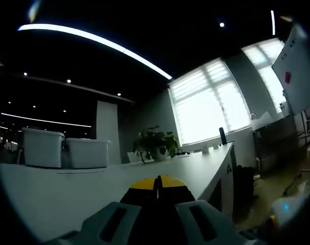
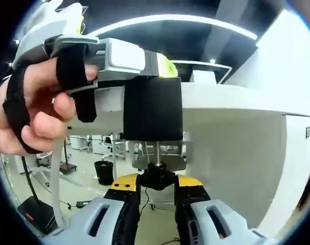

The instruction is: Clamp the fixed fixture on the desktop, loosen the retaining clip, secure it to the edge of the desk, and tighten the retaining clip.

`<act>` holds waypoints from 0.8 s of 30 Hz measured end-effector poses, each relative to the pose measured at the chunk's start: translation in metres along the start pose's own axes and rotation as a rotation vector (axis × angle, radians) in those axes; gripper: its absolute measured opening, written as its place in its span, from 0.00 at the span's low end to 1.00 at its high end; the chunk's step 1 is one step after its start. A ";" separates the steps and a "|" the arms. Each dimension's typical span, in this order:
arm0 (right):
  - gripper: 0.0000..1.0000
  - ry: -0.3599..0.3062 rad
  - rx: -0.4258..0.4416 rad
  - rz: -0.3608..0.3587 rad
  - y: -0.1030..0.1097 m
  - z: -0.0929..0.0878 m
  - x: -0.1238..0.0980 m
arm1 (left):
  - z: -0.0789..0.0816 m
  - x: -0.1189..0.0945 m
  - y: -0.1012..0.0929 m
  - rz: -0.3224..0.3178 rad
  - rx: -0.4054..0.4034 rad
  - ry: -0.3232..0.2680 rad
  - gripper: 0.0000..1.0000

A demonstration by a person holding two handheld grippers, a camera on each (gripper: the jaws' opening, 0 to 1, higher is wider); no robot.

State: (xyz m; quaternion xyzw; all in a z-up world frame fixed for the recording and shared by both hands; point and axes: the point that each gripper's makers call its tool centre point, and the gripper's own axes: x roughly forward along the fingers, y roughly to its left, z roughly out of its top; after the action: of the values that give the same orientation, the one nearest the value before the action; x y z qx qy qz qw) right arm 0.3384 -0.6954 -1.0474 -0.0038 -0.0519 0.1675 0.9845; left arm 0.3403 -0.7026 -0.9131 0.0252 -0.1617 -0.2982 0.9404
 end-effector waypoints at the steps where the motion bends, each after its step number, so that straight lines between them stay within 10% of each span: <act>1: 0.25 -0.003 -0.002 0.016 0.000 0.000 0.000 | 0.000 0.000 0.000 0.000 0.000 0.000 0.01; 10: 0.24 -0.038 -0.004 0.261 0.005 0.001 0.001 | 0.000 0.001 0.000 -0.001 0.000 0.000 0.01; 19: 0.25 -0.027 -0.065 0.666 0.011 -0.001 -0.002 | 0.000 0.001 0.000 -0.003 0.000 -0.002 0.01; 24: 0.25 -0.006 -0.064 0.737 0.012 -0.001 0.003 | -0.001 0.001 -0.001 -0.004 0.002 -0.004 0.01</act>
State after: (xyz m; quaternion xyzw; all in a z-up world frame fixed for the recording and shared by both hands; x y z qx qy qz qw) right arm 0.3370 -0.6827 -1.0487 -0.0525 -0.0550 0.5089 0.8574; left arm 0.3412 -0.7038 -0.9135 0.0260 -0.1639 -0.2998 0.9395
